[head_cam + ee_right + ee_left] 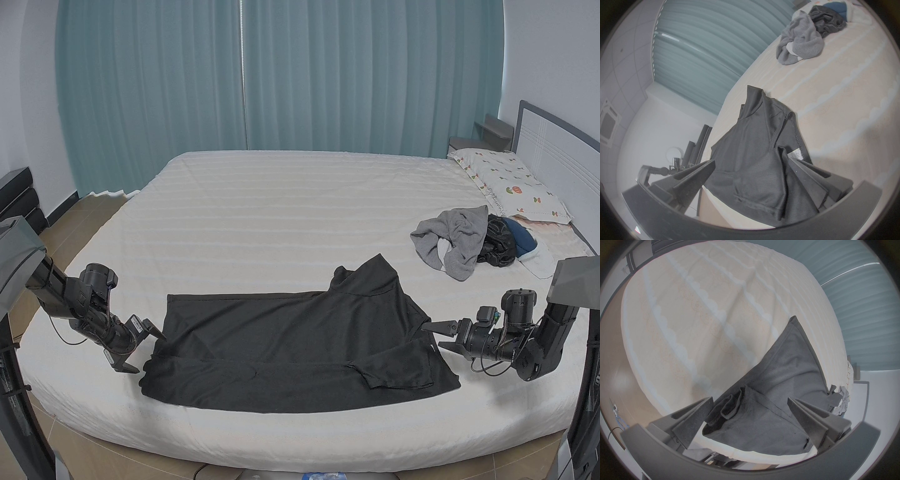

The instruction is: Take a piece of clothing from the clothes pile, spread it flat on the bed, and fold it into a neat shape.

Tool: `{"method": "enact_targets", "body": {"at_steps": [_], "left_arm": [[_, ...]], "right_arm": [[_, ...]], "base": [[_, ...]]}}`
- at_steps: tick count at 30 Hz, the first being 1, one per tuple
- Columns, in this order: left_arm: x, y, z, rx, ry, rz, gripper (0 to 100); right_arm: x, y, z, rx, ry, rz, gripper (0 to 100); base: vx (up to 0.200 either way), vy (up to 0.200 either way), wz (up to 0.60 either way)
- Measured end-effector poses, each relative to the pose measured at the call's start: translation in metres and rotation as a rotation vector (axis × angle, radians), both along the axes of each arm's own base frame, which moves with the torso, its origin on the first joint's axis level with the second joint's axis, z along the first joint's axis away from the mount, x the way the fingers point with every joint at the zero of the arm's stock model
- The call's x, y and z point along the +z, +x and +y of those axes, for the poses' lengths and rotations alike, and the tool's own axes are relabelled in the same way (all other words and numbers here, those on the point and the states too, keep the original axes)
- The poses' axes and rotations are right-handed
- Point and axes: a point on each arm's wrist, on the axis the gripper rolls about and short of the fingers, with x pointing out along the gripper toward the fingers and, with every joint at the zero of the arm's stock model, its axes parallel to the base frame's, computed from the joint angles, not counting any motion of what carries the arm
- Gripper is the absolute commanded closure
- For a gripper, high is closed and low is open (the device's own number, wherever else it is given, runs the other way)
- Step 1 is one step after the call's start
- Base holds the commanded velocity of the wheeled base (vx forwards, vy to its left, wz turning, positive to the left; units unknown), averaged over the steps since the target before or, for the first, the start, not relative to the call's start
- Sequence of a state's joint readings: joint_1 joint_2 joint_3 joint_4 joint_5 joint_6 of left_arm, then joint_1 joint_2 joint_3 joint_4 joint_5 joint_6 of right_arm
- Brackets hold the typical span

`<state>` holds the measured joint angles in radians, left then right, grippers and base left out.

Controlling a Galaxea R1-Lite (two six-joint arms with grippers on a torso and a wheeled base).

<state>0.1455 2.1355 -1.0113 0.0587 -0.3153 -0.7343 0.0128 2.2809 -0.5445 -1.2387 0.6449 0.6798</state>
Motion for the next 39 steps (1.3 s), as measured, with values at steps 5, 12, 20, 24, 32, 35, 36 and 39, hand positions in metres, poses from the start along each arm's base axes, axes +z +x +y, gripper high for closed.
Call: {"method": "enact_targets", "body": {"at_steps": [5,12,20,24,32,35,36,39], "left_arm": [[0.004,-0.005,0.006,0.018,-0.038,-0.006,0],[0.011,-0.008,0.021,0.075,-0.137,-0.025,0],[0.013,-0.011,0.023,0.079,-0.138,-0.024,0],[0.013,-0.012,0.022,0.08,-0.14,-0.023,0],[0.016,-0.012,0.017,0.069,-0.152,-0.026,0],[0.017,-0.012,0.014,0.072,-0.16,-0.023,0],[0.018,-0.011,0.012,0.077,-0.165,-0.022,0],[0.02,-0.01,0.007,0.073,-0.17,-0.026,0]], "right_arm": [[0.006,-0.004,0.0,-0.026,0.072,-0.003,0],[0.007,-0.009,0.0,-0.05,0.129,0.008,0],[0.006,-0.011,0.001,-0.048,0.129,0.02,0],[0.006,-0.012,0.001,-0.048,0.129,0.022,0],[0.007,-0.011,0.001,-0.048,0.129,0.017,0],[0.007,-0.011,0.001,-0.052,0.128,0.016,0],[0.007,-0.01,0.001,-0.055,0.126,0.013,0],[0.008,-0.009,0.002,-0.056,0.126,0.01,0]], "base": [[0.0,0.0,0.0],[0.0,0.171,0.0],[0.0,0.0,0.0],[0.0,0.0,0.0],[0.0,0.0,0.0],[0.0,-0.133,0.0],[0.0,-0.2,0.0],[0.0,-0.2,0.0]]}}
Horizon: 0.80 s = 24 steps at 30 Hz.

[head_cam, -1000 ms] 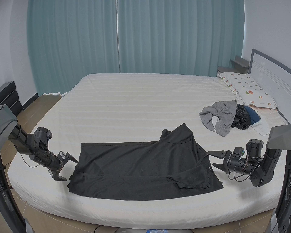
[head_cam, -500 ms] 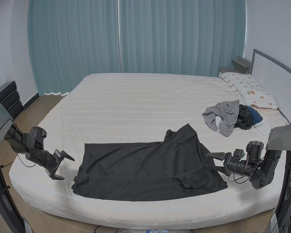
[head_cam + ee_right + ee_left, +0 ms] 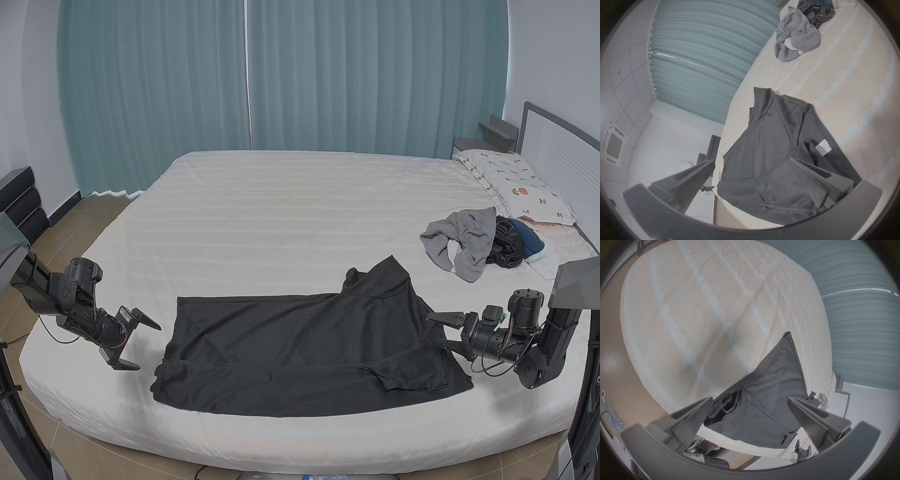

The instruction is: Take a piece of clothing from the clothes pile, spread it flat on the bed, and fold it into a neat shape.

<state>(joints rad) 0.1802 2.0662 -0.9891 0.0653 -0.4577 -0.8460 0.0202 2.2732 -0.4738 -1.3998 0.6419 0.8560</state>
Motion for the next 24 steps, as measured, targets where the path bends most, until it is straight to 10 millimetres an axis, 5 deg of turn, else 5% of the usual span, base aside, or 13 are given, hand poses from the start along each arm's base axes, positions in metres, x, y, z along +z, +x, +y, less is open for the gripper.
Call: {"method": "enact_targets", "body": {"at_steps": [11,24], "left_arm": [[0.012,0.011,-0.009,-0.027,0.016,-0.058,0],[0.036,0.06,-0.004,-0.007,0.038,-0.216,0]], "right_arm": [[0.002,0.003,0.003,-0.037,-0.017,-0.012,0],[0.002,0.005,0.008,-0.047,-0.027,-0.019,0]], "base": [[0.0,-0.055,0.0],[0.0,0.0,0.0]]}}
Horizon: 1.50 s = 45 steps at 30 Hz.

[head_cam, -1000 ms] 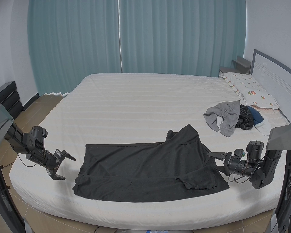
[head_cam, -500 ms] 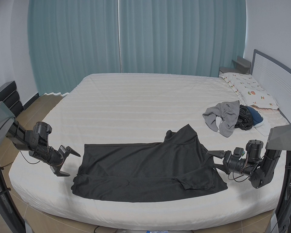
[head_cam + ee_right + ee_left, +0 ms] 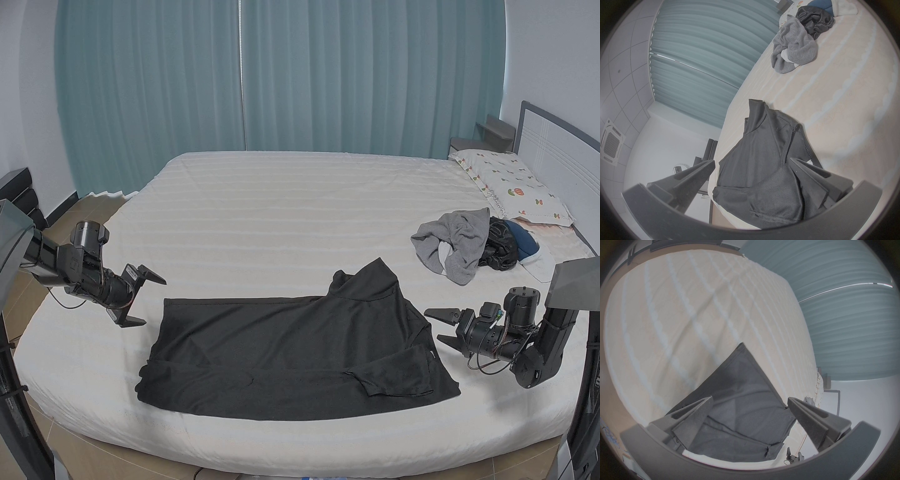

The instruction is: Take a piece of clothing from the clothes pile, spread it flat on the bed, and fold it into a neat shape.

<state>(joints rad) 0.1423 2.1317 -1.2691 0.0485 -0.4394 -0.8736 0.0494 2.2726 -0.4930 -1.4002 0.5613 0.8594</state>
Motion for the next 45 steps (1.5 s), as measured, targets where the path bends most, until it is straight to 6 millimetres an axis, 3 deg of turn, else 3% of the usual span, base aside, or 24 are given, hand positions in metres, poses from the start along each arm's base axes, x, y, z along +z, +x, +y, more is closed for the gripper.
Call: {"method": "enact_targets", "body": {"at_steps": [7,16,24,34,35,45], "left_arm": [[-0.012,0.038,0.0,-0.027,0.037,-0.125,0],[-0.051,0.077,-0.006,-0.036,0.162,-0.267,0],[-0.082,0.083,-0.002,-0.048,0.253,-0.276,0],[-0.096,0.081,-0.004,-0.058,0.291,-0.295,0],[-0.097,0.081,-0.004,-0.061,0.293,-0.294,100],[-0.104,0.081,-0.006,-0.067,0.303,-0.28,100]], "right_arm": [[-0.001,0.0,0.001,0.002,-0.001,0.004,0],[-0.002,0.003,0.004,-0.044,-0.024,0.002,0],[-0.003,0.007,0.01,-0.08,-0.048,-0.004,0],[-0.002,0.011,0.011,-0.083,-0.049,-0.014,0],[-0.002,0.011,0.012,-0.085,-0.051,-0.01,0],[-0.001,0.029,0.016,-0.149,-0.09,0.029,0]], "base": [[0.0,0.0,0.0],[0.0,0.0,0.0],[0.0,0.0,0.0],[0.0,0.0,0.0],[0.0,0.0,0.0],[0.0,0.0,0.0]]}}
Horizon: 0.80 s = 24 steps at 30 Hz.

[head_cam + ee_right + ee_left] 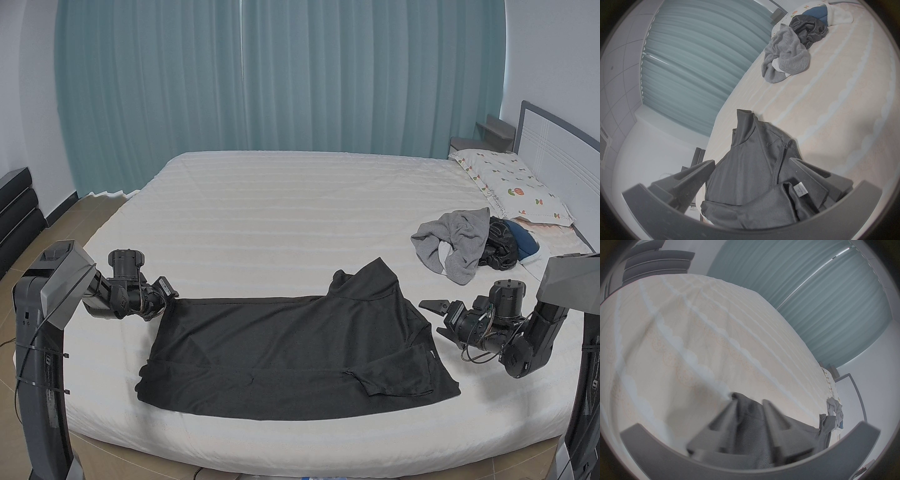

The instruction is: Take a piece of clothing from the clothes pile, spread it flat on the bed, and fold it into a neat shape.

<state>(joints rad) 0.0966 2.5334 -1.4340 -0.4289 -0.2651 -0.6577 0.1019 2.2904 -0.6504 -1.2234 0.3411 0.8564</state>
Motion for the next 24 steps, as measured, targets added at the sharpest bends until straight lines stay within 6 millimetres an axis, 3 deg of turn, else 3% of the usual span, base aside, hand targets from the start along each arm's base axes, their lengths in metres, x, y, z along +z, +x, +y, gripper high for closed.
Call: {"method": "enact_targets", "body": {"at_steps": [12,24], "left_arm": [[0.021,-0.001,0.005,0.143,-0.069,-0.014,100],[0.037,-0.006,0.011,0.192,-0.116,-0.024,100]], "right_arm": [[0.017,0.05,0.021,-0.01,-0.138,-0.059,0],[0.014,0.106,0.039,0.078,-0.366,-0.163,0]], "base": [[0.0,0.0,0.0],[0.0,0.0,0.0]]}}
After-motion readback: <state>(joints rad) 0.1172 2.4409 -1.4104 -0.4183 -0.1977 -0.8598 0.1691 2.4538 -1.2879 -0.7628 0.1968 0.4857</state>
